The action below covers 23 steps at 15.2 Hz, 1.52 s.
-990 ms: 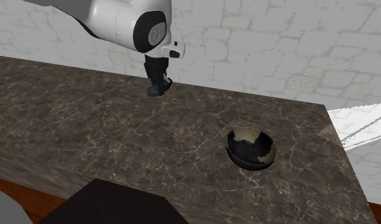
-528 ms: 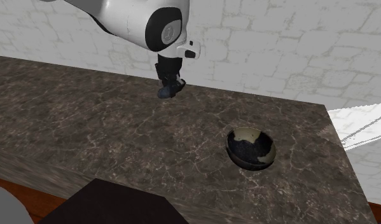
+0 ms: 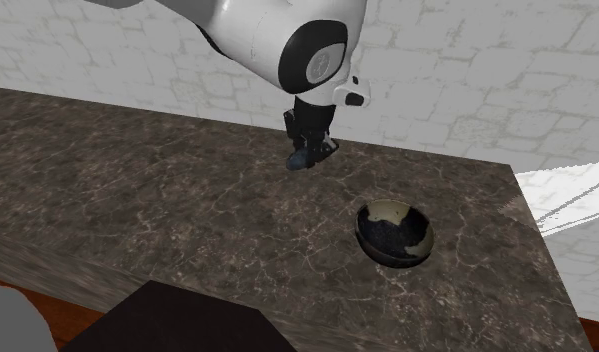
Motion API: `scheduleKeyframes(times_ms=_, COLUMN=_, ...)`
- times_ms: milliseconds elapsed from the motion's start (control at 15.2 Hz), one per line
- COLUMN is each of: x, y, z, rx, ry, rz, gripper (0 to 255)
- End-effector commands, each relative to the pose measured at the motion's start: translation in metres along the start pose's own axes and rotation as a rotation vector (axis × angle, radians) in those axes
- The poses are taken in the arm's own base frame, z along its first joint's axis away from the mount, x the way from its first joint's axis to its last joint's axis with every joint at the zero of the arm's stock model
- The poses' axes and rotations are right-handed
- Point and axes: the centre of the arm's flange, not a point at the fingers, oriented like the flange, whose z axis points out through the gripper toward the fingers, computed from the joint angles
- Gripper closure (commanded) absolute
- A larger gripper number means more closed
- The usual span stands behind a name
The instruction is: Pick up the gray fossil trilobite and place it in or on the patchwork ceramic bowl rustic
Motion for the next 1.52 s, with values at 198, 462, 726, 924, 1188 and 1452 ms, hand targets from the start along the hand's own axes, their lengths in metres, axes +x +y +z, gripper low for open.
scheduleKeyframes(times_ms=198, x=0.022, y=0.063, z=-0.009, rx=0.0, ry=0.0, rz=-0.002, gripper=255)
scheduleKeyframes(times_ms=462, x=0.039, y=0.112, z=-0.017, rx=0.0, ry=0.0, rz=-0.002, gripper=255)
scheduleKeyframes(times_ms=726, x=0.056, y=0.162, z=-0.024, rx=0.0, ry=0.0, rz=-0.002, gripper=255)
scheduleKeyframes(times_ms=924, x=0.068, y=0.199, z=-0.03, rx=0.0, ry=0.0, rz=-0.002, gripper=255)
scheduleKeyframes(times_ms=1188, x=0.073, y=0.212, z=-0.017, rx=0.0, ry=0.0, rz=-0.002, gripper=255)
scheduleKeyframes(times_ms=1452, x=0.073, y=0.215, z=0.004, rx=0.0, ry=0.0, rz=-0.002, gripper=255)
